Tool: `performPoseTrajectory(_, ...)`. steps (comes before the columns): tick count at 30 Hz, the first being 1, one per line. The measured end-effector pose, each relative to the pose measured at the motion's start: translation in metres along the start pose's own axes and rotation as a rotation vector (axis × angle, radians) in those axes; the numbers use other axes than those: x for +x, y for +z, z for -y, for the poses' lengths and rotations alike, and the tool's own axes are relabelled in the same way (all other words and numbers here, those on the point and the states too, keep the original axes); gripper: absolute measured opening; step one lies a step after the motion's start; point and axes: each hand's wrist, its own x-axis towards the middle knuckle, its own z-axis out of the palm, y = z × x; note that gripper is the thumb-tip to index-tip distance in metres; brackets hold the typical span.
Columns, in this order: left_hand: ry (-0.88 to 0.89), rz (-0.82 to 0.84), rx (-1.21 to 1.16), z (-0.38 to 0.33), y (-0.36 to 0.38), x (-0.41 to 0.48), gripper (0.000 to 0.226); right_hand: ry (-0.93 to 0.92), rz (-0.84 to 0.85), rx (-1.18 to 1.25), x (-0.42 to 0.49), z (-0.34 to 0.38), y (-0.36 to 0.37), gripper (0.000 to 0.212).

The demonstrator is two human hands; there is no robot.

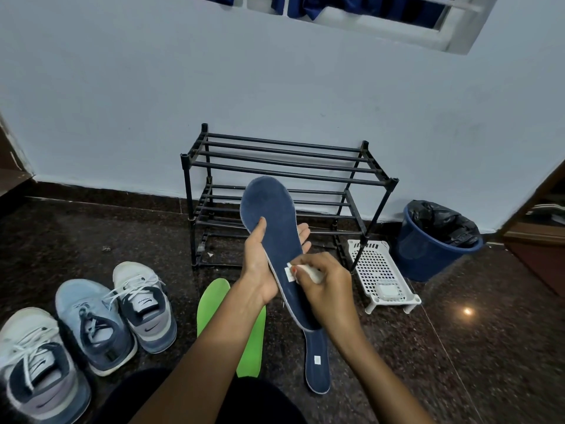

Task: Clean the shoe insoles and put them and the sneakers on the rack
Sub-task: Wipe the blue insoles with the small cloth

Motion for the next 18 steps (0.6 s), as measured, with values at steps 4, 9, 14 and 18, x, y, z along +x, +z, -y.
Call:
performPoseTrajectory(4, -0.003, -0.017, 0.031, -0.002, 0.001, -0.003, 0.043, 0.04, -0.049, 0.054, 0.001, 0.001, 0.001, 0.013)
performPoseTrajectory(9, -0.064, 0.036, 0.166, 0.004, 0.009, -0.01, 0.036, 0.076, -0.121, 0.069, 0.011, 0.004, 0.003, 0.012)
performPoseTrajectory(14, -0.058, 0.028, 0.14, 0.005, 0.005, -0.008, 0.058, 0.045, -0.026, 0.044, 0.005, 0.008, 0.007, 0.011)
performPoseTrajectory(18, -0.061, 0.011, 0.141, 0.006, 0.003, -0.007, 0.065, -0.066, 0.013, -0.092, -0.005, 0.006, 0.008, 0.012)
